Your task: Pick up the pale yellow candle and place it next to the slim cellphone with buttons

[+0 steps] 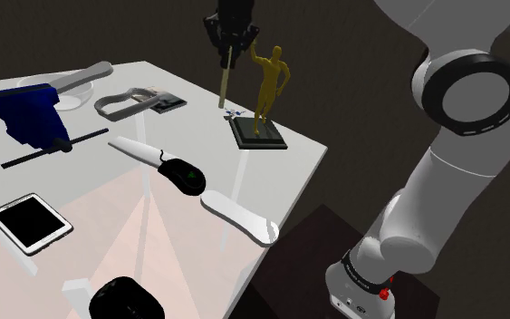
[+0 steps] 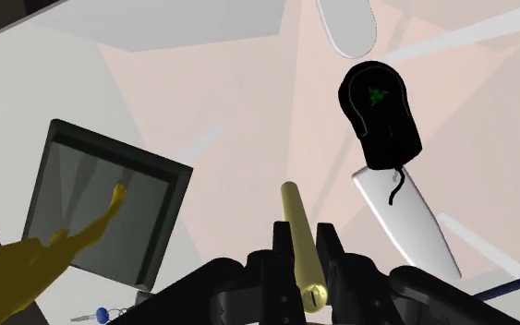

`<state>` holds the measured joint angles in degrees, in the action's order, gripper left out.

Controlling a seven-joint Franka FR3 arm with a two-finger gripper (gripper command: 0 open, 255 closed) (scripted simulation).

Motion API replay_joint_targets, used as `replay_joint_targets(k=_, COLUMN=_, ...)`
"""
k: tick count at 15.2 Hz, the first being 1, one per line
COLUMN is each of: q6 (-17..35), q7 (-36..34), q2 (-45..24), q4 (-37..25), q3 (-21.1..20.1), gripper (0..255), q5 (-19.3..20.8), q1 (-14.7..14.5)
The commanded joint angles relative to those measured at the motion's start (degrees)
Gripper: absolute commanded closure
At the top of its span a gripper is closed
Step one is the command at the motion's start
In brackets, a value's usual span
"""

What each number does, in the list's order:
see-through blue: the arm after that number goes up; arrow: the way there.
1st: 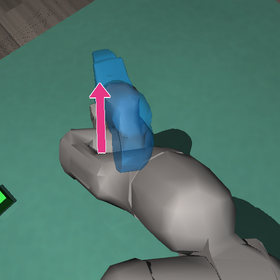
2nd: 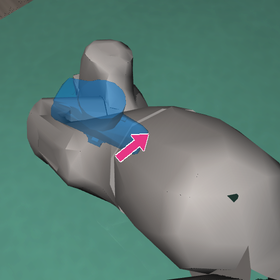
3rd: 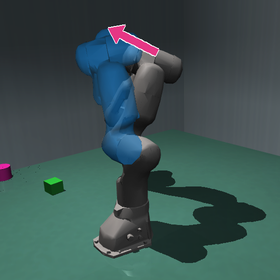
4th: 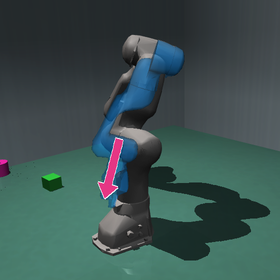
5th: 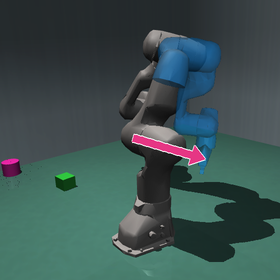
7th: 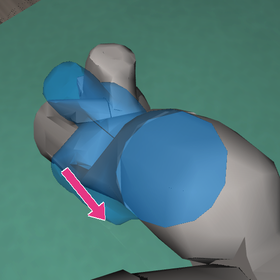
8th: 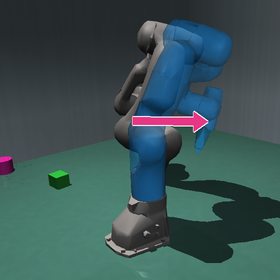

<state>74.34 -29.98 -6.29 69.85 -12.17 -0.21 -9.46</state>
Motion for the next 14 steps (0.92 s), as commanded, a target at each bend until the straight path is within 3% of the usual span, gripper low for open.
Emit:
replay_joint_targets(k=1, q6=1.3, q7=-2.8, q2=0.1, q4=1.3, q3=-1.2, gripper=255, q5=0.0, q1=-1.6)
replay_joint_targets(k=8, q6=5.0, q7=-12.1, q2=-2.2, q4=2.7, q3=-5.2, gripper=255, q5=0.9, q1=-7.1)
replay_joint_targets(k=14, q6=7.1, q7=-20.0, q2=-7.0, q4=0.2, q3=-8.2, gripper=255, q5=2.8, q1=-12.5)
